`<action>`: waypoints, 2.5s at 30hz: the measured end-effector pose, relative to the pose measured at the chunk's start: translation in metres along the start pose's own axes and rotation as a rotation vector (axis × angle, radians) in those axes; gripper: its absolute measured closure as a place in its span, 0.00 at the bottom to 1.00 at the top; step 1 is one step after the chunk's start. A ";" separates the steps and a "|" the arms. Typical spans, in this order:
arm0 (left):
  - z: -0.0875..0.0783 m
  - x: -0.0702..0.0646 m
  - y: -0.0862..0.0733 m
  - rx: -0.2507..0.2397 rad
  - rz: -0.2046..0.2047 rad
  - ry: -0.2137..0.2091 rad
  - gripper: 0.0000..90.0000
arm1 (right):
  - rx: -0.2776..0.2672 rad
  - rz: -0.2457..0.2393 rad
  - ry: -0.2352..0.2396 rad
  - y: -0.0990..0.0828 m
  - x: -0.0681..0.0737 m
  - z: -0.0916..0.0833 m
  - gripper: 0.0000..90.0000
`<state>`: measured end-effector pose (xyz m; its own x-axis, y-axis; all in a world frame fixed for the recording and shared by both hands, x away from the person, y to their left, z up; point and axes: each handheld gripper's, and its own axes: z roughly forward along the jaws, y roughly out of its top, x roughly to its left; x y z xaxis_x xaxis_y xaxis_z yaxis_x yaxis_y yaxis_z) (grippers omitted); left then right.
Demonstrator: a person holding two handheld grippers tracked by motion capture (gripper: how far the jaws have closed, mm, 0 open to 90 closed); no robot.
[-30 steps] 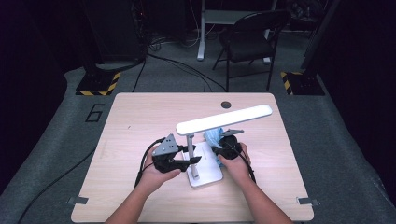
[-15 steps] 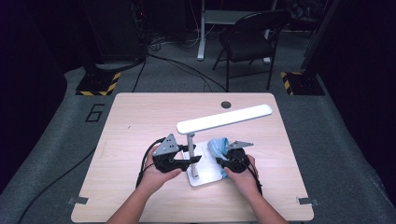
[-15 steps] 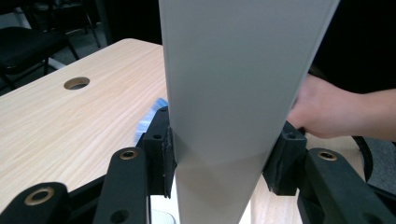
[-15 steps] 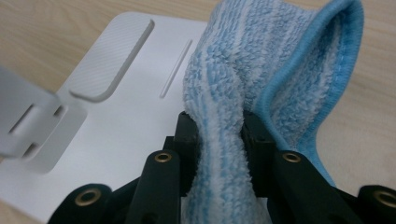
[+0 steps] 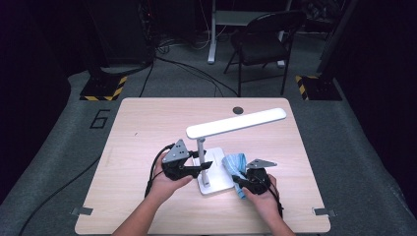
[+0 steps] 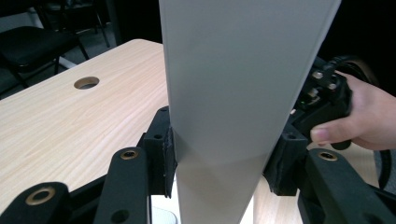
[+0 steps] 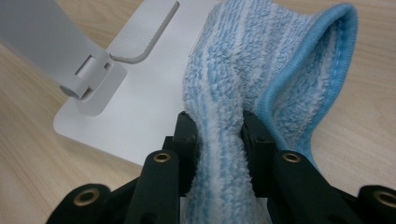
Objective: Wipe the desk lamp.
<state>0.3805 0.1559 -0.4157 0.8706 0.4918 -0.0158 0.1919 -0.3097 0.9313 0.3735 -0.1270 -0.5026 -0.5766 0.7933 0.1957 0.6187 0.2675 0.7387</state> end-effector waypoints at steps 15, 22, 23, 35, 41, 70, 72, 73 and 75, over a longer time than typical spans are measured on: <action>0.008 0.001 0.002 -0.013 -0.003 0.014 0.58 | -0.021 0.008 0.012 -0.004 0.010 -0.013 0.79; 0.009 0.000 0.002 -0.015 -0.004 0.015 0.58 | -0.008 -0.026 0.014 -0.002 0.024 0.000 0.79; 0.009 0.000 0.002 -0.014 -0.004 0.016 0.58 | -0.009 -0.021 0.023 -0.001 0.025 0.001 0.79; 0.010 0.000 0.003 -0.015 -0.003 0.055 0.58 | -0.005 -0.084 0.059 -0.001 0.045 0.002 0.79; 0.010 0.000 0.002 -0.014 -0.013 0.054 0.58 | 0.056 -0.103 0.096 -0.009 0.054 -0.008 0.79; 0.007 0.008 -0.001 -0.029 -0.030 0.008 0.58 | 0.000 -0.144 -0.046 -0.014 0.053 0.011 0.83; 0.007 0.009 -0.001 -0.034 -0.032 0.004 0.58 | -0.002 -0.134 -0.058 -0.014 0.046 0.009 0.83; 0.007 0.009 -0.001 -0.034 -0.032 0.005 0.58 | -0.006 -0.116 -0.060 -0.014 0.043 0.009 0.83; 0.007 0.009 -0.001 -0.033 -0.034 0.004 0.58 | -0.011 -0.099 -0.078 -0.014 0.036 0.007 0.83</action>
<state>0.3911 0.1546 -0.4197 0.8620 0.5047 -0.0464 0.2064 -0.2659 0.9416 0.3480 -0.0978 -0.5102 -0.5914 0.8033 0.0711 0.5545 0.3411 0.7591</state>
